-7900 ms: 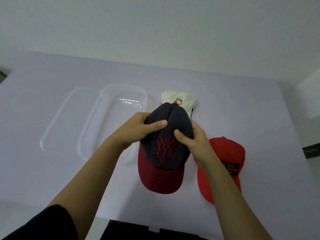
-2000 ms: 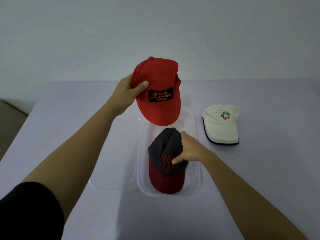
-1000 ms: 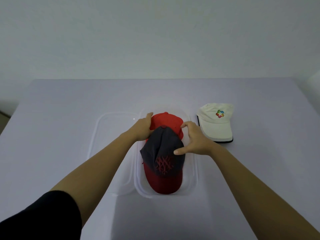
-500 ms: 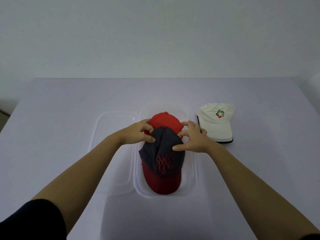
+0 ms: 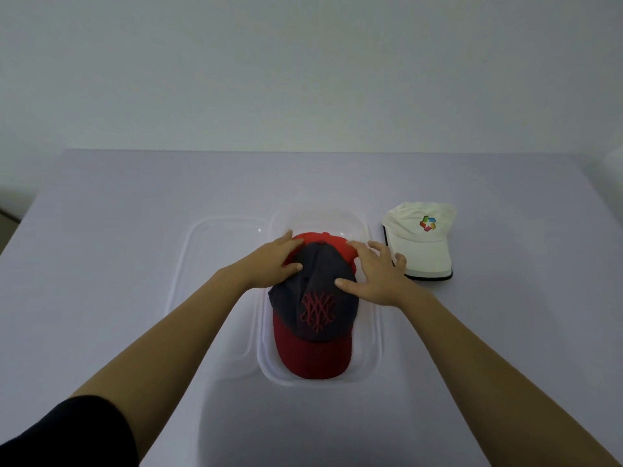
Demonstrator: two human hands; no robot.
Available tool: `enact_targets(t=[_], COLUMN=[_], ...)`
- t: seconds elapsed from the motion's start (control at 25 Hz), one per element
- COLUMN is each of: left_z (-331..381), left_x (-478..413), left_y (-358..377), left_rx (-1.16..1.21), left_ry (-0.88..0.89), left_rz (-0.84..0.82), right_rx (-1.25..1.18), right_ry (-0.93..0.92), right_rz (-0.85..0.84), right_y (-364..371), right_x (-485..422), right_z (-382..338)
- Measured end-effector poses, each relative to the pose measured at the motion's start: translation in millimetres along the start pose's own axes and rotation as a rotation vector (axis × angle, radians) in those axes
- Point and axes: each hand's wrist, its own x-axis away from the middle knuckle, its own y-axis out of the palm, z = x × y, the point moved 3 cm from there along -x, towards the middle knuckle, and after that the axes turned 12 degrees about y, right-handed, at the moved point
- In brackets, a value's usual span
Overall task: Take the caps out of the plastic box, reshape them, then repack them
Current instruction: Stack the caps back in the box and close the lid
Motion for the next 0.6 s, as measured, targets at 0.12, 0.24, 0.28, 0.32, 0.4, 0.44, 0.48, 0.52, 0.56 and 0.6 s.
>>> enact_targets(t=[0.12,0.24,0.28,0.32,0.4,0.44,0.48,0.52,0.56,0.6], left_z=[1.0,14.5,23.4,34.2,56.3,67.7,78.9,89.9,100.4,110.5], left_x=[2.6,3.0,0.0,-5.9,-24.6,-38.5,-53.8,-70.6,-88.3,-106.8], left_y=[0.3,-16.0,-21.7,-25.8,-29.9,-29.5,-28.1,-25.7,-22.2,-18.9], left_rx=[0.032,0.202,0.229,0.241,0.239,0.237,0.234,0.229,0.221,0.217], left_ry=[-0.026,-0.038,-0.018,0.007,0.048,0.058,0.064,0.068,0.070,0.069], left_rz=[-0.045,0.126,0.198,0.259,0.330,0.337,0.334,0.321,0.305,0.291], right_rx=[0.083,-0.145,-0.240,-0.319,-0.426,-0.447,-0.450,-0.445,-0.446,-0.462], right_ry=[-0.072,-0.104,-0.095,-0.073,-0.003,0.027,0.050,0.072,0.098,0.132], right_rz=[0.023,0.070,0.113,0.158,0.242,0.292,0.341,0.377,0.397,0.394], right_y=[10.4,10.4,7.3,3.5,-6.2,-12.6,-19.3,-26.2,-32.9,-39.0], right_x=[2.7,3.0,1.5,-1.4,-9.0,-13.5,-18.4,-23.8,-29.3,-34.5], right_z=[2.6,13.4,20.9,31.0,54.2,68.1,82.1,96.6,111.8,126.8])
